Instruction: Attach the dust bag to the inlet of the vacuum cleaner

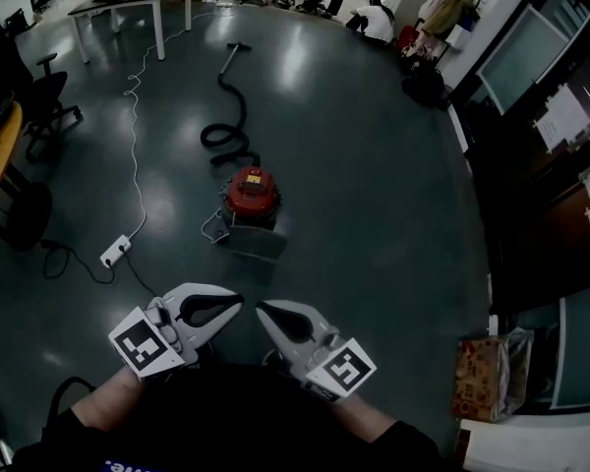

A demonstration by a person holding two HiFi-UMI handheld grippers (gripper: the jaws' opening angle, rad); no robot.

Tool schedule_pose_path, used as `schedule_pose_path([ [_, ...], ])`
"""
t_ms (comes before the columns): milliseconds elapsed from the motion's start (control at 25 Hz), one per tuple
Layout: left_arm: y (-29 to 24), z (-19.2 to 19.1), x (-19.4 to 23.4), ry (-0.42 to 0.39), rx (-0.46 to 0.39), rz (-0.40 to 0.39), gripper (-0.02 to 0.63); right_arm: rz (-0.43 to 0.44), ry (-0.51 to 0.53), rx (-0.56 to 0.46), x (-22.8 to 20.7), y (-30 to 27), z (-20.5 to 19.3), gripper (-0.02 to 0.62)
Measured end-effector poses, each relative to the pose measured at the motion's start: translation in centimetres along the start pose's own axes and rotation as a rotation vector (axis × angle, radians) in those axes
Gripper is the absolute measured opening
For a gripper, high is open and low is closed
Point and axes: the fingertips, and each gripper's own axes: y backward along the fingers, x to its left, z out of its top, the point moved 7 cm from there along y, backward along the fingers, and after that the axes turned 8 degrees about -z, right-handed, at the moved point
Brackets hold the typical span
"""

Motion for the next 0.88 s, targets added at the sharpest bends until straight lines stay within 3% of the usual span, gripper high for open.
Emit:
schedule_pose_path([
  [880,-3.0,-1.0,-2.0,0.033,0.017,0.024,0.003,-0.071,0.013,-0.008,-1.3,3.6,-0.9,0.002],
])
